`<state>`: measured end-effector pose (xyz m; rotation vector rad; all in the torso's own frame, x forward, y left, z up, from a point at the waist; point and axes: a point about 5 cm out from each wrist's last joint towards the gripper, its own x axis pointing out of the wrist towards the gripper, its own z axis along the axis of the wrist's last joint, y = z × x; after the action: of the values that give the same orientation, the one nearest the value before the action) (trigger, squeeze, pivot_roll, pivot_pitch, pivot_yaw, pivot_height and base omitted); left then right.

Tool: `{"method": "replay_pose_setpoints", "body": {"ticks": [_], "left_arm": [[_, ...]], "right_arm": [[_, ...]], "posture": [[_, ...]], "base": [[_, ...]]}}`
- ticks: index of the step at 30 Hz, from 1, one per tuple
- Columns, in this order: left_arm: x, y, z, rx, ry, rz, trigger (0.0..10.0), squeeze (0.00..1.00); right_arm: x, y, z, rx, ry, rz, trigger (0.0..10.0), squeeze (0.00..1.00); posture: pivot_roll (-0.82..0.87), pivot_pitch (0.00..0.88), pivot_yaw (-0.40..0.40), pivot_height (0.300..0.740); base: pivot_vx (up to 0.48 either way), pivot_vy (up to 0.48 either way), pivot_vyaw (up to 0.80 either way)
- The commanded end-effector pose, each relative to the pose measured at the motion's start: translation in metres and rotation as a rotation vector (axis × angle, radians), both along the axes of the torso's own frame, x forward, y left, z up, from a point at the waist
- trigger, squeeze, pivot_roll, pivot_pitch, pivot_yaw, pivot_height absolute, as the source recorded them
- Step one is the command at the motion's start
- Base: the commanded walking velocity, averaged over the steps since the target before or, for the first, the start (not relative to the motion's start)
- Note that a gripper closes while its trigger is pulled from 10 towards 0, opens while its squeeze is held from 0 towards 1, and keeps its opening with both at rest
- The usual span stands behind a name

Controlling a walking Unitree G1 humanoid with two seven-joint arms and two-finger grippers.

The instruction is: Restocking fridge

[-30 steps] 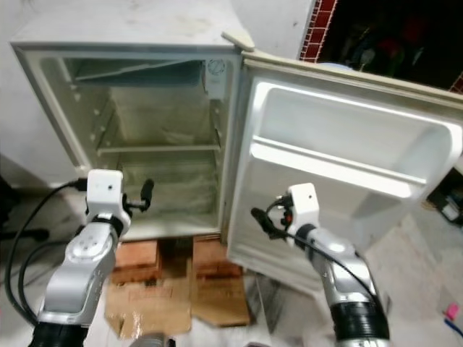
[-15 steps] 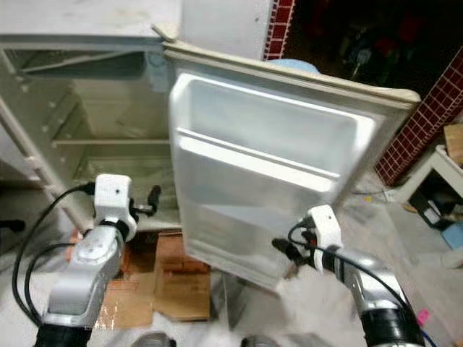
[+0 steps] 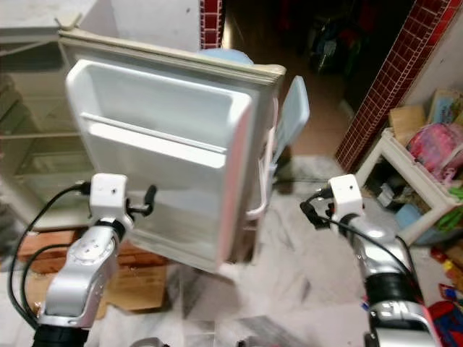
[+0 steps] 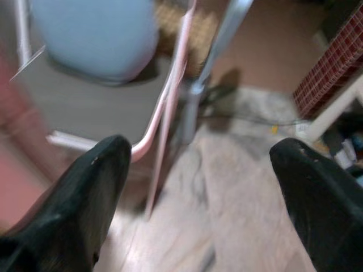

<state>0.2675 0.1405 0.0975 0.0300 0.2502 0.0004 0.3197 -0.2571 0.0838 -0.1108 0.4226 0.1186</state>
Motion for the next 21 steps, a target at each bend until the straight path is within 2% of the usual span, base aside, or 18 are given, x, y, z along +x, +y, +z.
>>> {"method": "replay_pose_setpoints", "body": {"ticks": [1,4,6,7,11,16,21], "left_arm": [[0.001,-0.003,0.003,-0.008,-0.012,-0.003,10.0,0.0],[0.001,-0.001,0.002,0.006,-0.006,0.016,10.0,0.0],[0.0,0.0,0.002,0.006,-0.003,0.022,10.0,0.0],[0.0,0.001,0.0,0.001,0.006,0.037,10.0,0.0],[-0.001,0.004,-0.002,-0.017,0.016,0.067,10.0,0.0],[0.0,0.008,-0.005,-0.032,0.031,0.095,10.0,0.0],[0.0,0.009,-0.006,-0.03,0.033,0.102,10.0,0.0]], "right_arm": [[-0.002,-0.003,-0.003,0.008,0.0,-0.026,10.0,0.0],[0.003,0.007,0.001,0.023,-0.062,-0.009,10.0,0.0],[0.005,0.011,0.003,0.03,-0.084,-0.008,10.0,0.0],[0.008,0.016,0.009,0.043,-0.133,-0.026,10.0,0.0],[0.016,0.025,0.021,0.078,-0.219,-0.079,10.0,0.0],[0.023,0.035,0.032,0.092,-0.28,-0.096,10.0,0.0],[0.027,0.04,0.039,0.086,-0.322,-0.124,10.0,0.0]], "posture": [[0.04,0.0,-0.017,0.74],[0.04,0.0,-0.018,0.74],[0.04,0.0,-0.018,0.74],[0.03,0.0,-0.017,0.74],[0.03,0.0,-0.015,0.74],[0.03,0.0,-0.016,0.74],[0.03,0.0,-0.019,0.74]], "base": [[0.0,0.0,0.0],[0.0,0.0,0.0],[0.0,0.0,0.78],[0.0,0.0,0.78],[0.0,0.0,0.77],[0.0,0.0,0.76],[0.295,0.0,0.74]]}}
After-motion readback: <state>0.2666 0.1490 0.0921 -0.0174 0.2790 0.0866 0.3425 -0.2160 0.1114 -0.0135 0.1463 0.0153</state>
